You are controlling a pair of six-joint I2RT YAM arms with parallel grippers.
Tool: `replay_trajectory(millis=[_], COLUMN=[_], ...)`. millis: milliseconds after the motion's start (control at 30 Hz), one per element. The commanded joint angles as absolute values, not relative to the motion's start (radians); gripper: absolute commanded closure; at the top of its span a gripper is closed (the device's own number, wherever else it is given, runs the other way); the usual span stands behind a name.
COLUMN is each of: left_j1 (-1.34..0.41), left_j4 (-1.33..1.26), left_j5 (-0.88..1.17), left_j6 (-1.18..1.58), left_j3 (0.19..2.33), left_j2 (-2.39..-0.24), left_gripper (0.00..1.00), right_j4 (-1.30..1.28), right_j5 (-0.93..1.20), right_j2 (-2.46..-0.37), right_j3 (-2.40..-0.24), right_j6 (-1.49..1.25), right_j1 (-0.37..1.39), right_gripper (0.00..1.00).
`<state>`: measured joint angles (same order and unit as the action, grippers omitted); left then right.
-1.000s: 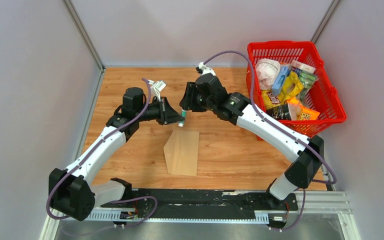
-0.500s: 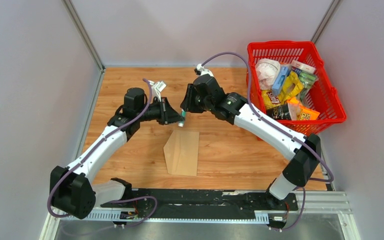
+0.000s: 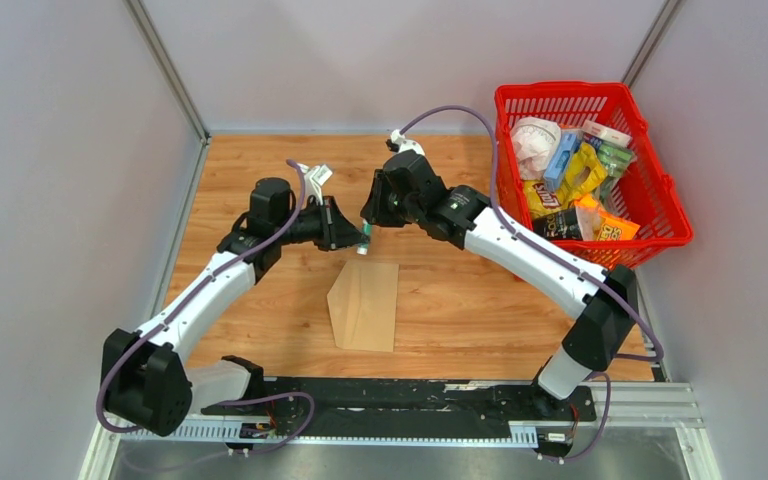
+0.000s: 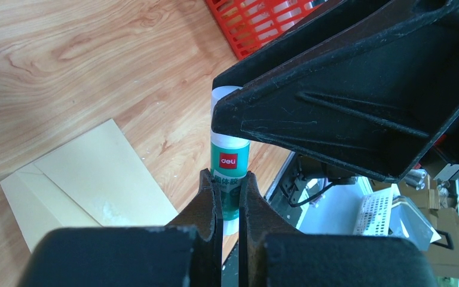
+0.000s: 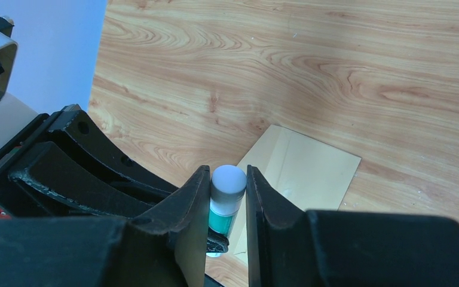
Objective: Place the letter into the envelope and seal it
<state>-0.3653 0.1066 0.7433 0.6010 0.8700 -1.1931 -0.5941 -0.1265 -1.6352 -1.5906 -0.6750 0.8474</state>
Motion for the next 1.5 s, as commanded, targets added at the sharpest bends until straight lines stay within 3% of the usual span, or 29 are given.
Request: replay_trajectory(millis=[0,1467], left_j1=[-0.367,-0.403], left_j4=[0.101,0.222], left_j5=[0.768,0.758], left_j6=[0.601,0.584], left_j3=[0.854,0.845], left_j2=[-1.206,-1.396], left_gripper=[1.00,1.00], right_j4=[-0.578,-0.526], right_j5=[-0.186,-0.245], right_j2=[-1.646,-1.690], right_j3=[-1.624,-1.555], right_j6=[-0.637,-0.637], right_j1=[0.822,0.726], right_gripper=[0.78,0.78])
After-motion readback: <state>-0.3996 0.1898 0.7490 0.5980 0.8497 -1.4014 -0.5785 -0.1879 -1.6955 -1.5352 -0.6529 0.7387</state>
